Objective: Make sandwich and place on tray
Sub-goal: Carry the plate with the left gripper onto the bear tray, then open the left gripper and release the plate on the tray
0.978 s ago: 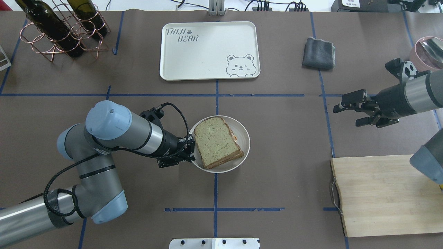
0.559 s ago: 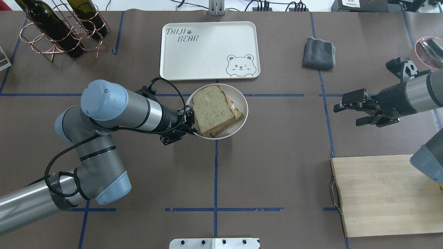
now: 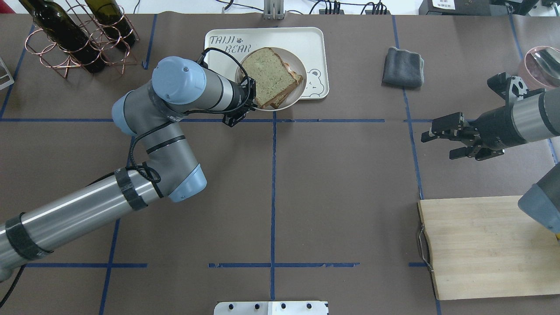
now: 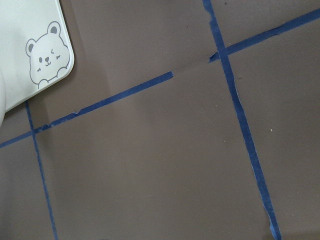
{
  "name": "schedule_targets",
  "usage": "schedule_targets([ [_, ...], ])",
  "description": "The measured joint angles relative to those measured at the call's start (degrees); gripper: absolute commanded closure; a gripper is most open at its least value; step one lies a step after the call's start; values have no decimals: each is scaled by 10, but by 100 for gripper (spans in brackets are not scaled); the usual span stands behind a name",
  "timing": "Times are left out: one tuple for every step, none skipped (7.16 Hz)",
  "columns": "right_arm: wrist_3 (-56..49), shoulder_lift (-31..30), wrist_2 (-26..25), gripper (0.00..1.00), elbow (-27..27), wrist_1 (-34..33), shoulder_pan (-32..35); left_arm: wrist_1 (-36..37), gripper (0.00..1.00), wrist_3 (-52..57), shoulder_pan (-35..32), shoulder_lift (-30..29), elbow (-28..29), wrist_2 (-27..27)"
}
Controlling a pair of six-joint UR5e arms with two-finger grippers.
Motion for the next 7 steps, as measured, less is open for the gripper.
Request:
schedule_targets([
  [-2,0,-1,0,0,0,0,-22,100,-8,-14,-31,63,5],
  [-3,-1,-1,0,-1,0,0,-49,100,-12,-24,-52,120,7],
  [-4,-1,-1,0,-1,0,0,-69,100,-11,-28,-67,164,7],
  [-5,0,-1,0,-2,0,0,-85,99,-8,-29,-78,196,7],
  [-5,0,-1,0,-3,0,0,-94,97,-4,-29,-85,211,8],
  [-5,0,-1,0,-3,0,0,-97,88,0,-28,-89,218,8],
  [-5,-1,-1,0,-3,0,0,-98,81,7,-27,-92,223,8],
])
